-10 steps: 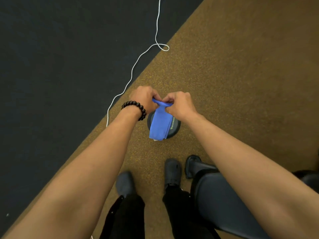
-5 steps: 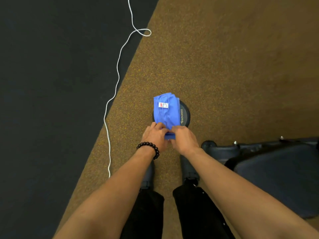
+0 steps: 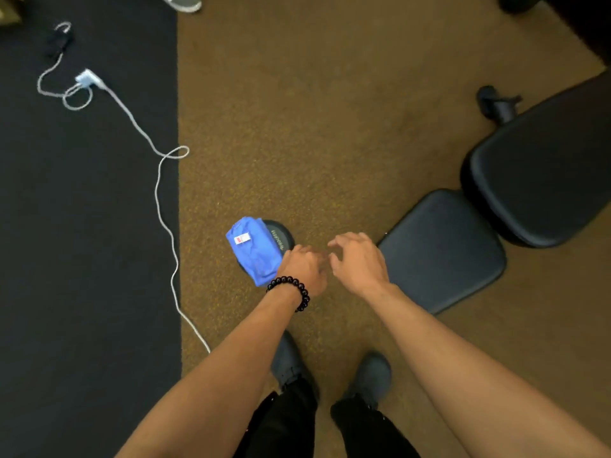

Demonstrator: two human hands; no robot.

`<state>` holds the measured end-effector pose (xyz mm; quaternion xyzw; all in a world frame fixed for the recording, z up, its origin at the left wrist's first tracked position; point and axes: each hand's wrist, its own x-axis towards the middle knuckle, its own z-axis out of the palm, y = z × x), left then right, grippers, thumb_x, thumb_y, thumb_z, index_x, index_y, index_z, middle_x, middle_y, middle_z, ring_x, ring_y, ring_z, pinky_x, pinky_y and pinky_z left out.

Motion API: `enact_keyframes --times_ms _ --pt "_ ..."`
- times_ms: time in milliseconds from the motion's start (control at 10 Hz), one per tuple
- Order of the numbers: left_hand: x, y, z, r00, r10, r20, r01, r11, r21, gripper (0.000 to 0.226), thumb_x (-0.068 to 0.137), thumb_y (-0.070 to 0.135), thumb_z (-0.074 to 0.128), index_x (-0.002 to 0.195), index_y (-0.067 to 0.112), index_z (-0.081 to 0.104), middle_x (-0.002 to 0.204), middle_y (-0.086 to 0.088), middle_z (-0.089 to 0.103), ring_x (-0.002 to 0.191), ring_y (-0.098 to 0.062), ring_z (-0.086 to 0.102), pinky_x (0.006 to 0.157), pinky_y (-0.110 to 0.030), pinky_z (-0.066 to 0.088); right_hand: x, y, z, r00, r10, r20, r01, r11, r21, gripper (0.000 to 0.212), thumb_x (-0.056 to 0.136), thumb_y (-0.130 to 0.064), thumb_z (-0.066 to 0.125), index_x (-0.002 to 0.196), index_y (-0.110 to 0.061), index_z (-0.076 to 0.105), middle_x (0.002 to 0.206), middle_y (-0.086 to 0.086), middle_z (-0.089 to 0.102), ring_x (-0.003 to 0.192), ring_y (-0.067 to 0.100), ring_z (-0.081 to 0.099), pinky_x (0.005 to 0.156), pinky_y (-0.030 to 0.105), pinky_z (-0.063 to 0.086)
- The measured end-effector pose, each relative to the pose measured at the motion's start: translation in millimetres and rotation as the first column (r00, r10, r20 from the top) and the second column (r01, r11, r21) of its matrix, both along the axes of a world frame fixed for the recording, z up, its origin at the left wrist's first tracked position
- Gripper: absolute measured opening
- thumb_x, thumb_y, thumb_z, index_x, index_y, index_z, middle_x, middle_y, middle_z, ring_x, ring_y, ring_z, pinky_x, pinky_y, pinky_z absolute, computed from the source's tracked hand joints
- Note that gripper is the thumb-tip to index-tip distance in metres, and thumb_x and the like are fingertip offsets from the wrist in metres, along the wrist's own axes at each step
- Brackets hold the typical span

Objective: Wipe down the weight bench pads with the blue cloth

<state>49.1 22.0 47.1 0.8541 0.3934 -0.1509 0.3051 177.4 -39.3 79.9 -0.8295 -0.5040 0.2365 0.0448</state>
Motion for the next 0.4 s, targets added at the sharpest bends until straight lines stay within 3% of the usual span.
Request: enact_keyframes --times_ms 100,200,400 --pt "53 -25 35 0.98 -0.2 0.008 0.2 0.98 0.025 0.036 0.092 0.036 0.046 0.119 0.03 0.069 0.123 0.003 0.068 0.121 -0.024 0.057 0.101 -0.041 0.042 41 -39 29 0.985 -0.168 0.028 0.167 0.985 0.038 0.025 0.095 -0.026 0.06 0.116 -0.025 0.073 0.122 -0.005 0.069 0.117 0.019 0.055 0.095 0.031 0.047" --pt "104 -57 57 0.955 -0.295 0.04 0.294 0.955 0.026 0.04 0.094 0.036 0.05 0.132 0.033 0.062 0.136 0.004 0.063 0.13 -0.024 0.052 0.107 -0.043 0.037 81 -87 48 0.945 -0.325 0.03 0.325 0.946 0.0 0.024 0.095 -0.029 0.06 0.115 -0.026 0.073 0.119 -0.004 0.069 0.117 0.02 0.055 0.096 0.033 0.047" --pt "172 -138 87 0.871 -0.489 -0.052 0.491 0.87 0.035 0.057 0.096 0.042 0.051 0.152 0.03 0.045 0.158 0.004 0.045 0.146 -0.019 0.038 0.12 -0.043 0.028 137 -199 73 0.875 -0.485 0.014 0.483 0.868 -0.112 0.035 0.094 -0.037 0.062 0.127 -0.025 0.067 0.131 0.001 0.064 0.129 0.024 0.05 0.104 0.032 0.042"
